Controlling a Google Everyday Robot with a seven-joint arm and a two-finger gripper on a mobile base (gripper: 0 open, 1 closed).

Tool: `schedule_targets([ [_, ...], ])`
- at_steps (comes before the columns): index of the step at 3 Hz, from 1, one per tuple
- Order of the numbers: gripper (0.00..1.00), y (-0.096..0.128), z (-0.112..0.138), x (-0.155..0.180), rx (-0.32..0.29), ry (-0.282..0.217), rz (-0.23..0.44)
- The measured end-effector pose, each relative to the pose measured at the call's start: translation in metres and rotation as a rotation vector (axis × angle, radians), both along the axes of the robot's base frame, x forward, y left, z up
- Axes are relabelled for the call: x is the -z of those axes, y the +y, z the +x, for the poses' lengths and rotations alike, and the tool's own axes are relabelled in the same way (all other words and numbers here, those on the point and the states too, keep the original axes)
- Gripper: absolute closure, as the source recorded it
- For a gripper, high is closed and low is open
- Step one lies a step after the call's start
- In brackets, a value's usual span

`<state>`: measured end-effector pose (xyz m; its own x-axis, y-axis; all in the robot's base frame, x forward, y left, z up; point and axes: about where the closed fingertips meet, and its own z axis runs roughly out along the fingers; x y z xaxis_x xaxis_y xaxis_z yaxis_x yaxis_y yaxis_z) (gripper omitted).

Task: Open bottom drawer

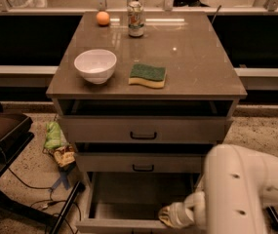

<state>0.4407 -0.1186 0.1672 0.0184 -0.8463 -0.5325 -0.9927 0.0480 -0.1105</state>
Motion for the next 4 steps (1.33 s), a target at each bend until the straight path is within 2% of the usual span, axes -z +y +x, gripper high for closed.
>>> schedule_targets([
  [1,1.00,-0.001,-0.019,-0.003,0.008,0.028,0.019],
  [2,1.00,0.006,-0.079,-0.010,-0.005,0.104,0.077],
  [3,0.85,0.008,-0.095,-0.013,-0.007,0.129,0.094],
  [4,0.61,0.008,-0.095,-0.017,-0.007,0.129,0.094],
])
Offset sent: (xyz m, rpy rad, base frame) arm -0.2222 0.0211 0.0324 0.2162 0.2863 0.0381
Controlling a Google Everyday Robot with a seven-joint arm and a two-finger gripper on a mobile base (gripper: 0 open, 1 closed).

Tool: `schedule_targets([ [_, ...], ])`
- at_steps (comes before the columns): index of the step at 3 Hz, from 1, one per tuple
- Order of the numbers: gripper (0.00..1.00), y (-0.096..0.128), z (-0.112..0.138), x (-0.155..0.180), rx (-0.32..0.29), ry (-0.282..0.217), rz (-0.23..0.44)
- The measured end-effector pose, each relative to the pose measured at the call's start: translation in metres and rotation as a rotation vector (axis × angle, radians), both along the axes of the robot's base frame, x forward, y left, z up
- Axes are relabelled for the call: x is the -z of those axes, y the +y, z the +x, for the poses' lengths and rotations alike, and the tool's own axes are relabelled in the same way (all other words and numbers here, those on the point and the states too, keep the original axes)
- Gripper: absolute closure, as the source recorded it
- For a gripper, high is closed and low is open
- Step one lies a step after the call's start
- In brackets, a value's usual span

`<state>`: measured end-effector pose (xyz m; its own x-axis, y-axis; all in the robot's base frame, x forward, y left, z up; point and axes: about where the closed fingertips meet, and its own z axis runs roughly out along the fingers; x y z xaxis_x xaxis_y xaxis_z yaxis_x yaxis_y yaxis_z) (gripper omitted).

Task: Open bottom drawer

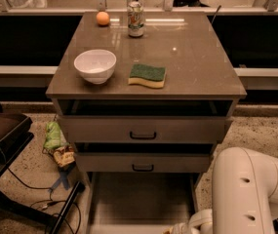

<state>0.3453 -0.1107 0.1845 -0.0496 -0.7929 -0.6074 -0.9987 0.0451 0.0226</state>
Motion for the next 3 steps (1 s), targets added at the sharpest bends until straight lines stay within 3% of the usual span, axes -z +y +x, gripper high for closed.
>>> schedule_targets([
  [2,0.16,0.0025,-0.0019,0.0010,-0.003,0.004,0.003],
  [3,0.00,0.0030,-0.0007,0.0013,-0.004,0.005,0.004],
])
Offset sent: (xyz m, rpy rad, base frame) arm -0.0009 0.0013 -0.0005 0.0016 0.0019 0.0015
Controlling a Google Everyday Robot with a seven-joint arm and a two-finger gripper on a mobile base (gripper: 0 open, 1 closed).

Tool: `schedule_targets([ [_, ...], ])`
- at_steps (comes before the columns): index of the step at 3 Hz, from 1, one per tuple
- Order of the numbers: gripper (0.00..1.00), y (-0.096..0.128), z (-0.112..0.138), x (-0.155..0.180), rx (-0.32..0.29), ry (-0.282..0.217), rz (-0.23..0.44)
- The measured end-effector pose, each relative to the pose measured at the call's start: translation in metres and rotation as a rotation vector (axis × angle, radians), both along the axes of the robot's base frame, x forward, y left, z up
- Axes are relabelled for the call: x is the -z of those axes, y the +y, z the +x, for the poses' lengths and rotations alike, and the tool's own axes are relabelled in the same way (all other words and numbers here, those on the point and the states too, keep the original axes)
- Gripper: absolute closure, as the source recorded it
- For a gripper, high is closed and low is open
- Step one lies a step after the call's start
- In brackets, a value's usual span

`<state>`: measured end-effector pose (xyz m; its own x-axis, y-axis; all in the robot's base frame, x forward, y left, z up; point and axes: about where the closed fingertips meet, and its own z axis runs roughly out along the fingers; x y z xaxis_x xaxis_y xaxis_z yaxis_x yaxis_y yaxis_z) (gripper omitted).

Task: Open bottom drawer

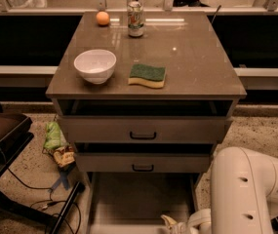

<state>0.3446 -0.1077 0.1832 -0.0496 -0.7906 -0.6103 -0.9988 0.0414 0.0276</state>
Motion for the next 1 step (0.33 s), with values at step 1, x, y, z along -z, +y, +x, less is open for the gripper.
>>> schedule_targets([
  [1,0.00,0.0000,0.0000,0.0000,0.000,0.000,0.000],
])
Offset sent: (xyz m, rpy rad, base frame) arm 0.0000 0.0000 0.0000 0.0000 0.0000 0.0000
